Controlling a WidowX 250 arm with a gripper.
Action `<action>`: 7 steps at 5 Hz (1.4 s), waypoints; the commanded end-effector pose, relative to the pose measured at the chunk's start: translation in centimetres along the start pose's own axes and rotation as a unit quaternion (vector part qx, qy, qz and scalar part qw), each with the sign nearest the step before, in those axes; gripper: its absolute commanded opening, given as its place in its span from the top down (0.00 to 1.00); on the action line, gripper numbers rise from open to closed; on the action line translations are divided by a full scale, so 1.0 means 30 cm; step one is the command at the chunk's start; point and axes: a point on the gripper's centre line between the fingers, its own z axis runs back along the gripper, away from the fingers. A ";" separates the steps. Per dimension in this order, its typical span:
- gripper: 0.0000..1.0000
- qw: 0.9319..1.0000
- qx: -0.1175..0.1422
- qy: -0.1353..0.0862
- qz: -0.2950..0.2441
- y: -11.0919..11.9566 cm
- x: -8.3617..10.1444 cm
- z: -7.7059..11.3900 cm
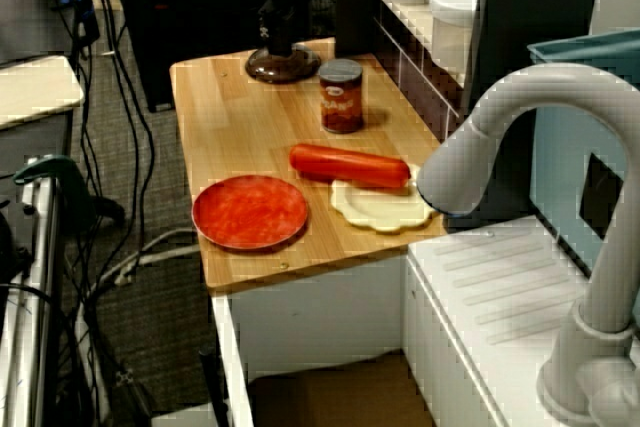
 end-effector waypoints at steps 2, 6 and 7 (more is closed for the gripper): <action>0.00 1.000 -0.001 -0.013 -0.009 0.023 0.025 0.138; 0.00 1.000 0.007 -0.009 -0.017 -0.022 0.013 0.116; 0.27 1.000 0.006 -0.010 -0.022 -0.023 0.013 0.110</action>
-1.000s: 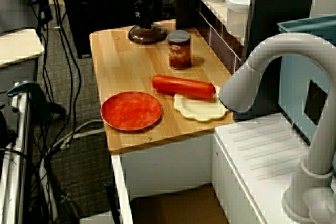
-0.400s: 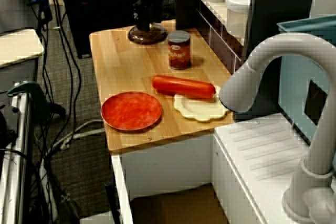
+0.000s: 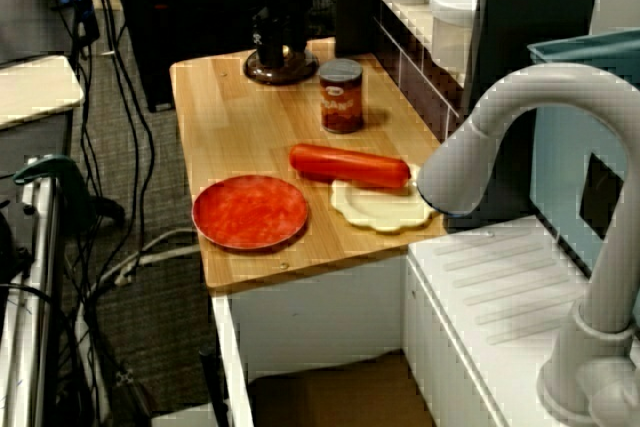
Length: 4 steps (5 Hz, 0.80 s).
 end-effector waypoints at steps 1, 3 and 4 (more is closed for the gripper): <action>1.00 0.999 0.044 -0.018 -0.011 0.016 0.003 0.126; 1.00 0.999 0.039 -0.019 -0.020 -0.005 0.011 0.137; 1.00 0.998 0.031 -0.027 -0.041 -0.052 0.036 0.156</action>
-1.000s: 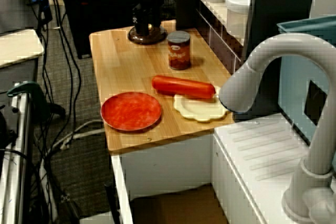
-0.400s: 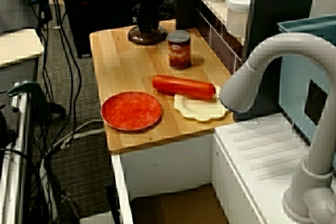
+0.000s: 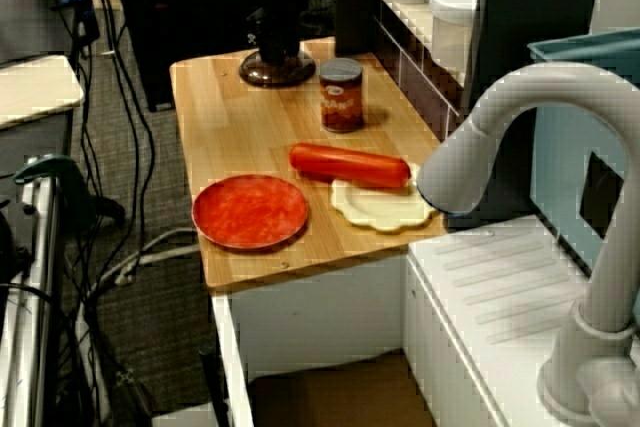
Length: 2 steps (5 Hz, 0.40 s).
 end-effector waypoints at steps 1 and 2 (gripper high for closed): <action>1.00 0.997 0.044 -0.022 -0.055 -0.095 0.066 0.159; 1.00 0.996 0.037 -0.030 -0.079 -0.174 0.086 0.162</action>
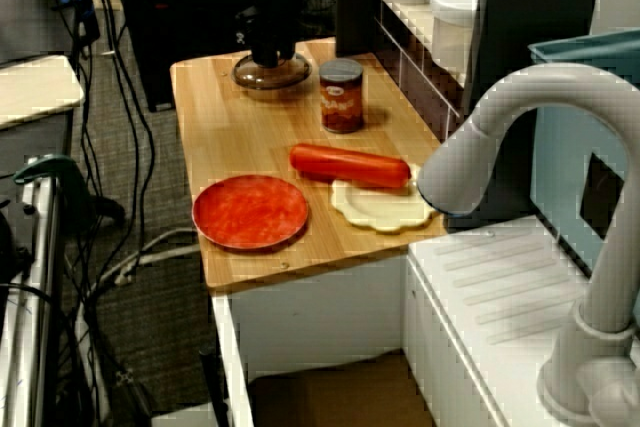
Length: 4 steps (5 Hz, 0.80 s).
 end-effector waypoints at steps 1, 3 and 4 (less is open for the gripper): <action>1.00 0.997 0.043 -0.013 -0.061 -0.175 0.066 0.099; 1.00 0.995 0.065 -0.011 -0.080 -0.332 0.096 0.060; 1.00 0.995 0.069 -0.005 -0.075 -0.332 0.107 0.037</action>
